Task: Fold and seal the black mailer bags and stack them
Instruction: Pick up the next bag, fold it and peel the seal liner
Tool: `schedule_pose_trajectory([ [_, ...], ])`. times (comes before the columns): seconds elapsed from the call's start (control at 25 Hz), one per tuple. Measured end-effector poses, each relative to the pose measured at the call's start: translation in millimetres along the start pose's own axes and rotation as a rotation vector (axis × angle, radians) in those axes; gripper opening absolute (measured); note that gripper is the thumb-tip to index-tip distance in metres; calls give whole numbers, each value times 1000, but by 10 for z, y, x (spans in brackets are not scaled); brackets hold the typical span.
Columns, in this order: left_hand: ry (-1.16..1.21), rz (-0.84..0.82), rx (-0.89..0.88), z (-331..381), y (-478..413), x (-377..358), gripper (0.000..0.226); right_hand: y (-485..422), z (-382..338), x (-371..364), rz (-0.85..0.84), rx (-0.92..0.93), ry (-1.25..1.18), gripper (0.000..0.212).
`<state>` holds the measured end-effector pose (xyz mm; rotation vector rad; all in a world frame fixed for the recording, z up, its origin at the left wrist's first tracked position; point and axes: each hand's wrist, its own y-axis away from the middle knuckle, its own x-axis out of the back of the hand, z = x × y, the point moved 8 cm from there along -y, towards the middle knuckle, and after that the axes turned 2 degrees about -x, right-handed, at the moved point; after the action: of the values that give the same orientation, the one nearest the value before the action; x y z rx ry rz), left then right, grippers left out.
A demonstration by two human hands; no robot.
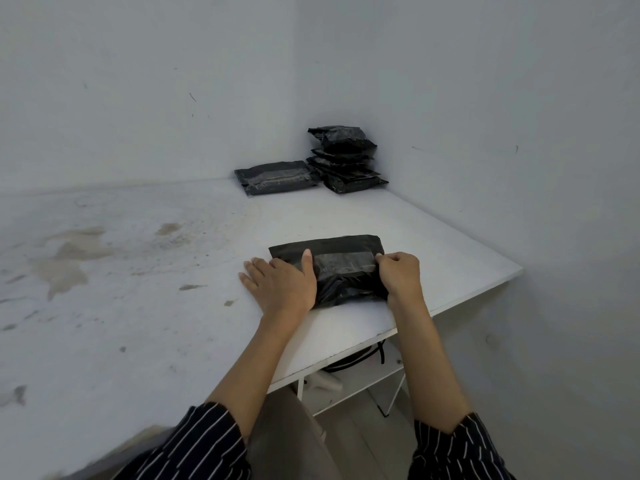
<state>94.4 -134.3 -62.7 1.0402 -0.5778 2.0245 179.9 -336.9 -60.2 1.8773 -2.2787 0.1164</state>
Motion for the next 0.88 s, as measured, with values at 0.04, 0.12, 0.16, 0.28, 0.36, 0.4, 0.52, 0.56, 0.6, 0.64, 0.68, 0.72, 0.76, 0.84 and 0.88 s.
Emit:
schedule_pose_trajectory([
  [0.04,3,11,-7,-19,-34,19,73,2,-8,-21,-16,8,-32,15],
  [0.12,23,30,-28,-66,-121,66,63,26,-28,-52,-53,27,-110,8],
  [0.16,47,49,-44,-77,-161,110,59,32,-46,-63,-75,29,-143,9],
  [0.28,247,86,-61,-108,-246,284,60,8,-150,-112,-115,17,-201,18],
  [0.36,499,20,7,-164,-370,336,73,-61,-237,-193,-126,1,-224,19],
  [0.4,646,-49,84,-201,-450,330,81,-92,-300,-240,-130,-6,-235,19],
  [0.52,1006,-378,294,-177,-594,262,72,-229,-496,-410,-145,-27,-266,20],
  [0.56,1045,-491,315,-112,-592,263,56,-280,-569,-470,-157,-33,-282,20],
  [0.6,1052,-560,320,-59,-616,290,40,-351,-642,-547,-168,-41,-293,20],
  [0.64,1039,-589,316,-23,-672,322,28,-427,-709,-629,-184,-51,-292,17],
  [0.68,1035,-594,313,10,-743,365,19,-517,-756,-726,-210,-69,-286,13],
  [0.72,1039,-576,316,23,-838,406,13,-606,-793,-828,-247,-87,-277,10],
  [0.76,1046,-540,324,26,-946,446,11,-684,-832,-934,-296,-100,-256,11],
  [0.84,1056,-476,326,28,-1186,480,12,-793,-906,-1135,-418,-91,-120,18],
  [0.88,1052,-450,315,33,-1296,485,13,-835,-920,-1225,-479,-89,-47,27],
])
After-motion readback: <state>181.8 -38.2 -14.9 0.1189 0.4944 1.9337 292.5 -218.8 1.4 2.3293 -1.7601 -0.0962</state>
